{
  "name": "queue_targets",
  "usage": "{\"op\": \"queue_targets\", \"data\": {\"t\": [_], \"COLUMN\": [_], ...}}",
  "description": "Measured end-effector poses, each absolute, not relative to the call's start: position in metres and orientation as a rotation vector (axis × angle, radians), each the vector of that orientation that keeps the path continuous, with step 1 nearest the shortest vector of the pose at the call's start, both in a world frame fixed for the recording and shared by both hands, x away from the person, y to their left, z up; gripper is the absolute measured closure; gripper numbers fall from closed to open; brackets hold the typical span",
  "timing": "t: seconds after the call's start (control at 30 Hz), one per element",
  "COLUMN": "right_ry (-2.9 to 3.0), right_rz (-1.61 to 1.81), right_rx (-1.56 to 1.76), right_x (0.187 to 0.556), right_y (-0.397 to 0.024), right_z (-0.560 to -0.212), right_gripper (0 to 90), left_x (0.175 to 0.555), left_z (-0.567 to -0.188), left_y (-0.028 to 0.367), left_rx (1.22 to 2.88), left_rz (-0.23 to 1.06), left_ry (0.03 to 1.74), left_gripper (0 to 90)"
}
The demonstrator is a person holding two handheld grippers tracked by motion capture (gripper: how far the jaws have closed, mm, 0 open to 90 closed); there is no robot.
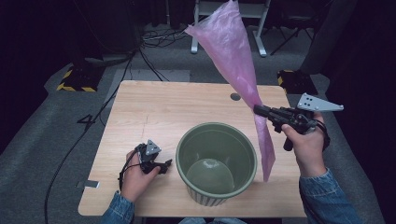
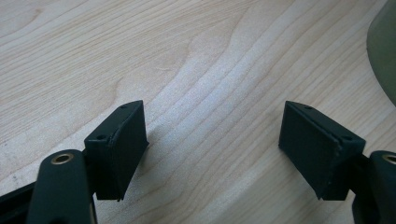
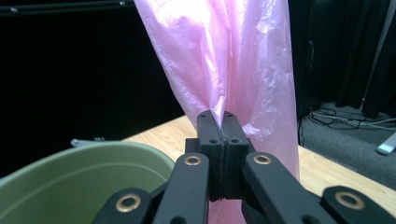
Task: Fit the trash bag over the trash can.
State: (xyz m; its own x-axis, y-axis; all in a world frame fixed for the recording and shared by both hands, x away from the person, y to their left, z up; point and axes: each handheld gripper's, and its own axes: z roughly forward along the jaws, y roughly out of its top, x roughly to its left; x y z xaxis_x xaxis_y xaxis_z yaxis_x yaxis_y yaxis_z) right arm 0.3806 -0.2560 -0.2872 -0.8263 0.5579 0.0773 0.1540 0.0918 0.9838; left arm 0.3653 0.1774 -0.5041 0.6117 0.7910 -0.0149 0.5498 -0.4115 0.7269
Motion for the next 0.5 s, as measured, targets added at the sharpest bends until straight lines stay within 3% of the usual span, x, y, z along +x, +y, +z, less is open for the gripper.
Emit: {"op": "queue_targets", "data": {"t": [0.5], "right_ry": [2.093], "right_rz": [1.821], "right_rx": [0.598], "right_x": [0.357], "right_y": [-0.222], "right_z": [-0.243], "right_gripper": [90.0], "left_x": [0.365], "left_z": [-0.504], "left_y": [0.177], "left_rx": [2.123], "left_rz": [0.434], "left_ry": [1.051], "left_gripper": [23.4]}}
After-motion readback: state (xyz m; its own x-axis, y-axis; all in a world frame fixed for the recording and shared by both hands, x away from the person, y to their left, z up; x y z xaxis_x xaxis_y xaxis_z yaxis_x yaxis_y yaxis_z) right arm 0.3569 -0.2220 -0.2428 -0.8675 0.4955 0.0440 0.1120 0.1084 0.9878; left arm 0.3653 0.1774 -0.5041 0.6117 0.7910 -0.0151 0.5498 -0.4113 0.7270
